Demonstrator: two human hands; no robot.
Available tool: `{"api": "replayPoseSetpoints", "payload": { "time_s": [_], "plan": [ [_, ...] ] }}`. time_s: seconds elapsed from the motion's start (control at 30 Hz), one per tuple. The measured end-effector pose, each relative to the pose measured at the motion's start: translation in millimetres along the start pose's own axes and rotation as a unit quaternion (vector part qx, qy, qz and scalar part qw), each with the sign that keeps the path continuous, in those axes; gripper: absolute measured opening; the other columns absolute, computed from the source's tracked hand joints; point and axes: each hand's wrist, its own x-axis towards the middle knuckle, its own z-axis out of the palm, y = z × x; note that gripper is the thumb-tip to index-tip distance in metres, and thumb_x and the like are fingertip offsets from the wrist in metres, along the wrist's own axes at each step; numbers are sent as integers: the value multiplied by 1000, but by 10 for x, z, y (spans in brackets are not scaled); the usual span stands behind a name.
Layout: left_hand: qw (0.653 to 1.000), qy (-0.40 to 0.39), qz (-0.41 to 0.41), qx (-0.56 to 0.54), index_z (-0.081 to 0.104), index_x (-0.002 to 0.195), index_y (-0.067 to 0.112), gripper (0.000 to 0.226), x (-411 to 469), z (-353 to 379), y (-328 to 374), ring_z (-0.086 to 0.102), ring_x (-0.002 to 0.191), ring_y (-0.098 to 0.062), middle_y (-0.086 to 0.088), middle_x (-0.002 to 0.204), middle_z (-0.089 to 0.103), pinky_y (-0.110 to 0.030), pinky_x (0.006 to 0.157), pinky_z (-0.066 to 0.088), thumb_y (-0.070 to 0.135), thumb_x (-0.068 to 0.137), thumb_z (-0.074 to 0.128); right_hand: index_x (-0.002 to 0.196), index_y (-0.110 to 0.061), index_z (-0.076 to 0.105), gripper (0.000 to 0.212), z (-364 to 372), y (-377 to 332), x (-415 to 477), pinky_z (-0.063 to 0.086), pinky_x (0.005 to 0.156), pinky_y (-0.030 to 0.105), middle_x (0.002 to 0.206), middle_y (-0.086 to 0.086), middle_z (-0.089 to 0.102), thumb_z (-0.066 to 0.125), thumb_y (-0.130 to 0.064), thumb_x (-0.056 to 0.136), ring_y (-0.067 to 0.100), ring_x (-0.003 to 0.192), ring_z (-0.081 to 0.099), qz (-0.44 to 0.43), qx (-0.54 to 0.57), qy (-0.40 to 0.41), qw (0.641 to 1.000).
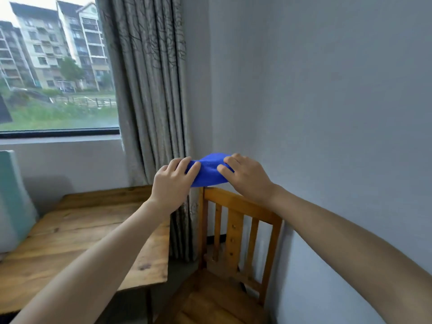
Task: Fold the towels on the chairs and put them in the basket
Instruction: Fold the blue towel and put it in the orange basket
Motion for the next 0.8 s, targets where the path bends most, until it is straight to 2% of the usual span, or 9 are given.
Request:
{"api": "replayPoseSetpoints", "payload": {
  "time_s": [0.13, 0.2, 0.27, 0.33, 0.43, 0.47, 0.6, 0.7, 0.8],
  "plan": [
    [996, -12, -37, 78, 71, 90, 6, 35, -211, -169, -304, 67, 71, -30, -13, 87, 70, -28, 46, 51, -4, 56, 68, 88, -5, 68, 25, 310, -200, 351, 51, 54, 28, 80, 13, 68, 65, 1, 64, 27, 67, 65, -35, 78, 87, 993],
    [990, -31, -63, 125, 71, 89, 6, 31, -420, -287, -451, 67, 69, -30, -13, 86, 70, -28, 45, 50, -2, 62, 57, 92, -7, 55, 22, 456, -391, 565, 51, 54, 27, 76, 11, 67, 52, 0, 72, 25, 65, 64, -62, 115, 132, 983],
    [980, -60, -95, 166, 71, 90, 6, 36, -707, -452, -542, 67, 68, -30, -14, 86, 70, -28, 46, 50, 3, 68, 42, 91, -10, 44, 25, 579, -643, 773, 49, 52, 26, 73, 7, 66, 58, -2, 72, 22, 62, 63, -94, 147, 166, 970],
    [961, -94, -139, 219, 70, 91, 6, 41, -1027, -683, -570, 67, 69, -30, -14, 88, 70, -28, 46, 50, 5, 68, 36, 90, -11, 48, 33, 620, -950, 964, 49, 51, 26, 70, 6, 65, 68, -3, 65, 22, 60, 62, -129, 198, 187, 954],
    [920, -144, -219, 292, 70, 92, 8, 34, -1480, -1154, -494, 68, 69, -30, -15, 88, 71, -29, 44, 50, 6, 68, 45, 81, -10, 67, 14, 518, -1502, 1194, 51, 53, 28, 71, 7, 64, 59, -4, 72, 24, 60, 61, -184, 286, 215, 915],
    [906, -161, -239, 311, 69, 93, 9, 31, -1620, -1314, -442, 67, 68, -30, -15, 88, 71, -29, 43, 49, 6, 65, 56, 79, -10, 69, 19, 457, -1679, 1255, 52, 53, 28, 71, 7, 64, 52, -4, 75, 24, 60, 61, -194, 313, 228, 901],
    [838, -238, -339, 356, 71, 92, 11, 54, -2147, -2049, -170, 67, 67, -29, -14, 85, 71, -28, 43, 50, 17, 42, 90, 74, -13, 69, 23, -34, -2454, 1376, 50, 53, 25, 70, 4, 63, 47, -7, 76, 22, 59, 60, -233, 399, 253, 850],
    [806, -255, -370, 386, 74, 88, 11, 50, -2486, -2489, 25, 68, 67, -28, -13, 84, 71, -27, 44, 51, 11, 40, 88, 76, -15, 69, 18, -381, -2902, 1388, 50, 52, 25, 71, 3, 64, 53, -11, 73, 20, 60, 60, -264, 451, 262, 812],
    [785, -247, -370, 431, 73, 85, 12, 28, -2833, -2904, 150, 69, 67, -27, -12, 82, 71, -27, 45, 51, 7, 57, 73, 79, -15, 69, 15, -718, -3324, 1429, 51, 52, 25, 75, 4, 66, 70, -13, 64, 20, 61, 62, -316, 486, 259, 772]
  ]
}}
